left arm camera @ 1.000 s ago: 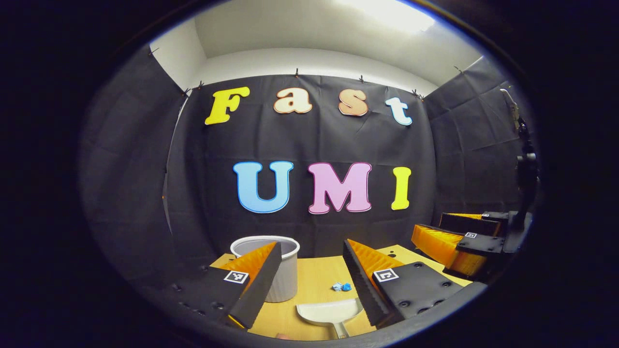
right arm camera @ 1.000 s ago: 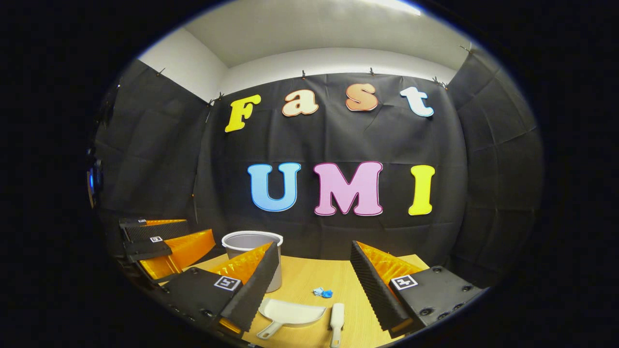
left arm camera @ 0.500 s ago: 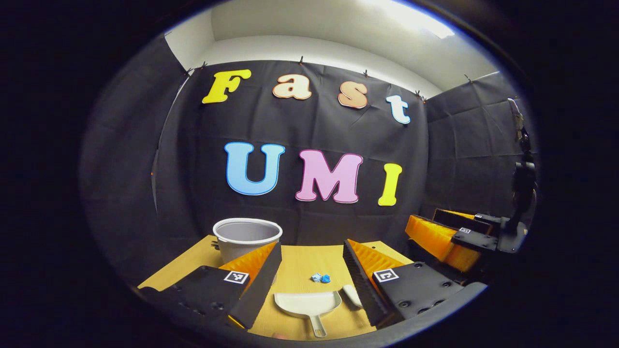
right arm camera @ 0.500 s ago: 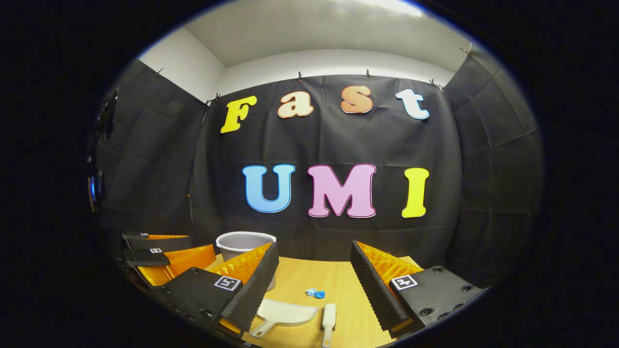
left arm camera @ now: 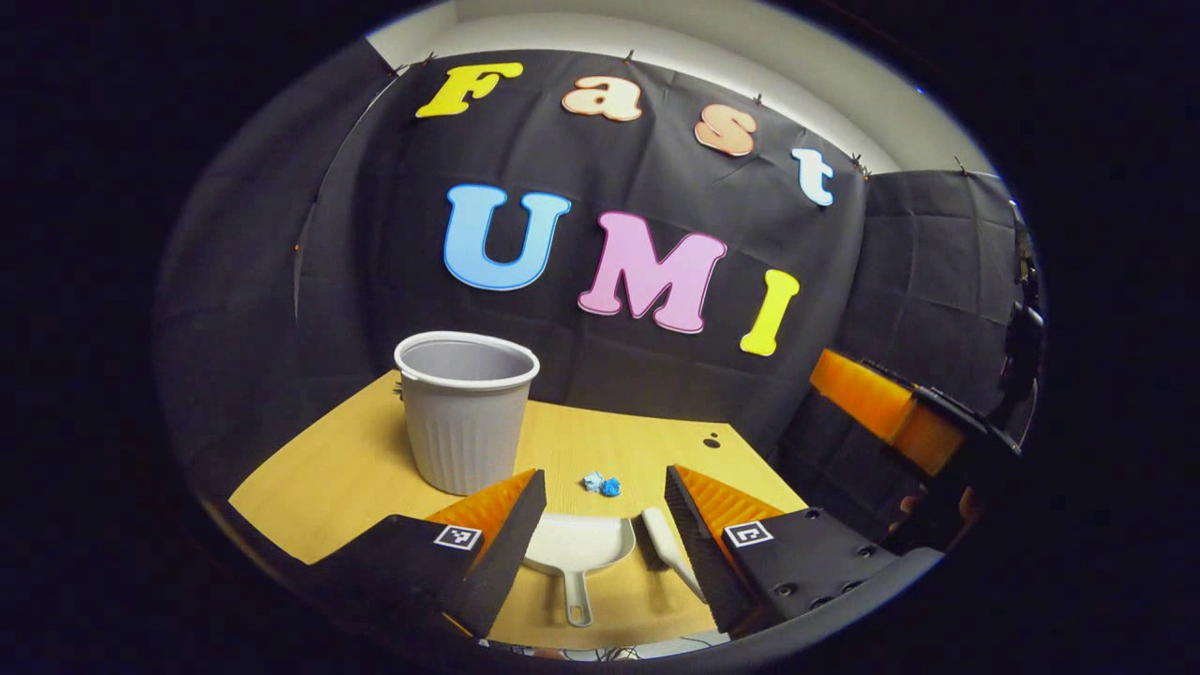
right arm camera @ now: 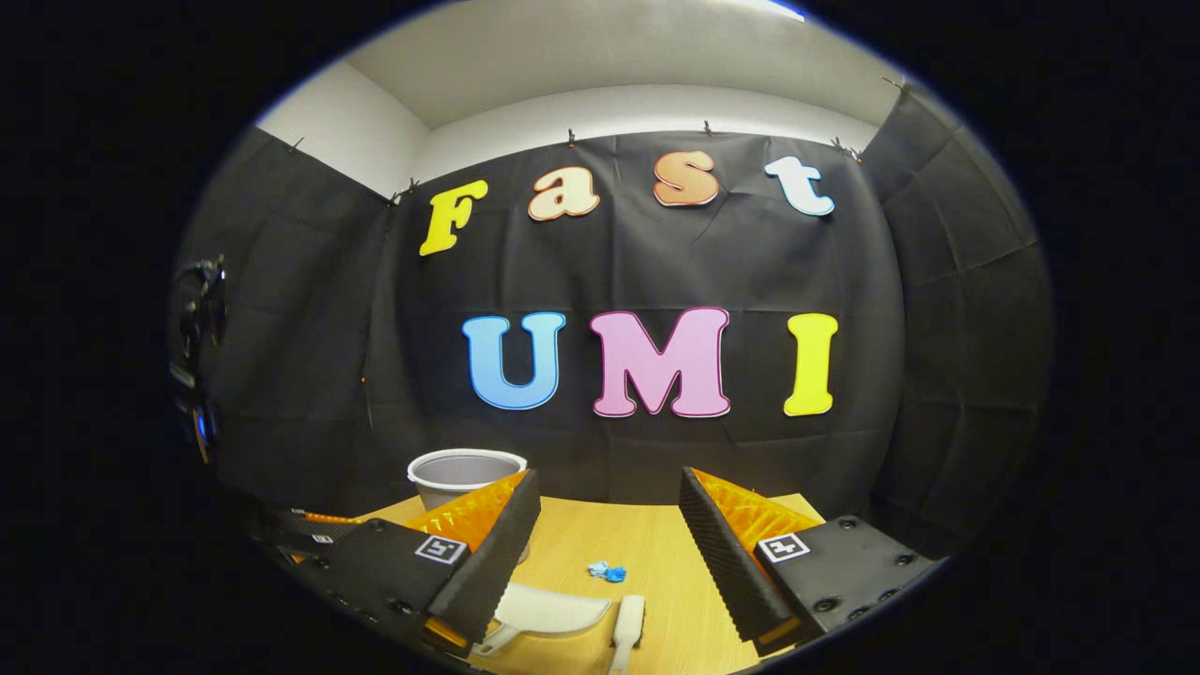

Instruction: Pick up the small broom and dustpan from the desktop, sweep the trash into the dustpan with the broom, and then empty the trash into the garbage bin.

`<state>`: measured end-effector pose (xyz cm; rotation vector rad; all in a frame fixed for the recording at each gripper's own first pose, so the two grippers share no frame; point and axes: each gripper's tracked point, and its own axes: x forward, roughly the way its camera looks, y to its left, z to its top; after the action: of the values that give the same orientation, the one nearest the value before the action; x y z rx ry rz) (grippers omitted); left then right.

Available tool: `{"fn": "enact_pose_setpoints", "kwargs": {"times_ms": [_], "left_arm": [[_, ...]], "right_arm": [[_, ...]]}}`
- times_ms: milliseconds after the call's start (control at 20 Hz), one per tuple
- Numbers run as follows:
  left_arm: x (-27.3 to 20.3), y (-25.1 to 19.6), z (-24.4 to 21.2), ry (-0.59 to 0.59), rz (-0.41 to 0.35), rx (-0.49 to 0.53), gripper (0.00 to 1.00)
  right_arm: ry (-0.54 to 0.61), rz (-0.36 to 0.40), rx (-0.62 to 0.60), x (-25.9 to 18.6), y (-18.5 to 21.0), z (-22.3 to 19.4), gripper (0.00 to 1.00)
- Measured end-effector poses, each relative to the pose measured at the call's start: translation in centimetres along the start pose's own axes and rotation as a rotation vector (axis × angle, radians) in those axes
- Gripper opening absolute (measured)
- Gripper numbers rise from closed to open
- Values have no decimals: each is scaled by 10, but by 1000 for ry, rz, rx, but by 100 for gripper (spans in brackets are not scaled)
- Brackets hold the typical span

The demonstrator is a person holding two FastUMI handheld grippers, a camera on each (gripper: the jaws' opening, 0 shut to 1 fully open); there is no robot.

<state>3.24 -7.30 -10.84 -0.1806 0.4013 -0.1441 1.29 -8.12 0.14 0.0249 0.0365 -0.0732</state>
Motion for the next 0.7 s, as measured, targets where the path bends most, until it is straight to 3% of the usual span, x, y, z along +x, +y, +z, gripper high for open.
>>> {"fn": "enact_pose_setpoints", "kwargs": {"times_ms": [300, 700], "left_arm": [[53, -1, -103, 414, 58, -68, 78], [108, 8, -198, 814, 189, -38, 78]], "right_arm": [[48, 13, 29, 30, -44, -27, 96], [162, 104, 89, 57, -78, -75, 96]]}}
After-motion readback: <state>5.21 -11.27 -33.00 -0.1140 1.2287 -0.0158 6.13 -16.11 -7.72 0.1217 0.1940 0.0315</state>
